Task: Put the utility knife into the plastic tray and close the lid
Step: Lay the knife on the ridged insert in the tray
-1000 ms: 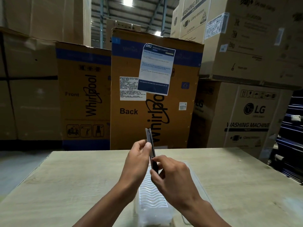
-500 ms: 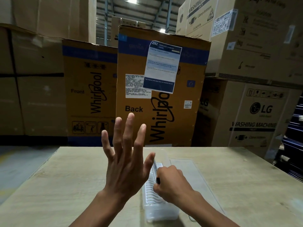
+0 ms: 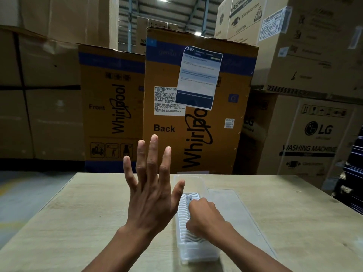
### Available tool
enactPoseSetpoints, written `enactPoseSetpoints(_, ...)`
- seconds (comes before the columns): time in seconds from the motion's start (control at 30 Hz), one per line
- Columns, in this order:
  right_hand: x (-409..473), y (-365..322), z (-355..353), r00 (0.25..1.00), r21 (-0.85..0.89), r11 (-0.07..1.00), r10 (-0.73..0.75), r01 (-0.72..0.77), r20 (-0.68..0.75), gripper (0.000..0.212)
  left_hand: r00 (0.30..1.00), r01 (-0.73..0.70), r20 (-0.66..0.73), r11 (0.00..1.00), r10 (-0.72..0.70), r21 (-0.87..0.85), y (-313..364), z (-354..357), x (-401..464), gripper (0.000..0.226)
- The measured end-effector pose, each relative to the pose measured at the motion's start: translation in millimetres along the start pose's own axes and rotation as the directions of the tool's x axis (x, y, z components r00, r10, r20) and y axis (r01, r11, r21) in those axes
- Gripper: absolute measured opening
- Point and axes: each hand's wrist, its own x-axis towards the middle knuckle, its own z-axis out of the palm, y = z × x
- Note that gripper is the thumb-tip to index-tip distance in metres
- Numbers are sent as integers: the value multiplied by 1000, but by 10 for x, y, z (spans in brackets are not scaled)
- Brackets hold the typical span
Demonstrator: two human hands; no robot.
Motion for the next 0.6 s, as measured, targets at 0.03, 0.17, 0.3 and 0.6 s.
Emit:
enactPoseSetpoints(0.03, 2, 0, 4, 1000, -5, 1000, -2, 2, -3, 28, 1000, 1, 4, 1000, -1, 1, 4, 11, -7, 75)
enactPoseSetpoints(0.17, -8, 12, 9, 1000, -35, 999, -24, 24, 1, 29, 999, -1, 32, 1000, 1, 15, 32, 45, -32, 76)
enactPoseSetpoints(0.3, -20, 1, 21, 999, -8, 1000, -28, 27, -34, 29, 998, -3, 59, 1000, 2, 15, 50, 64, -58, 75)
enactPoseSetpoints(0.6, 79, 664, -461, 831, 340, 940, 195, -7, -520, 15, 999, 30, 40, 988, -24, -150, -21, 125, -90, 80)
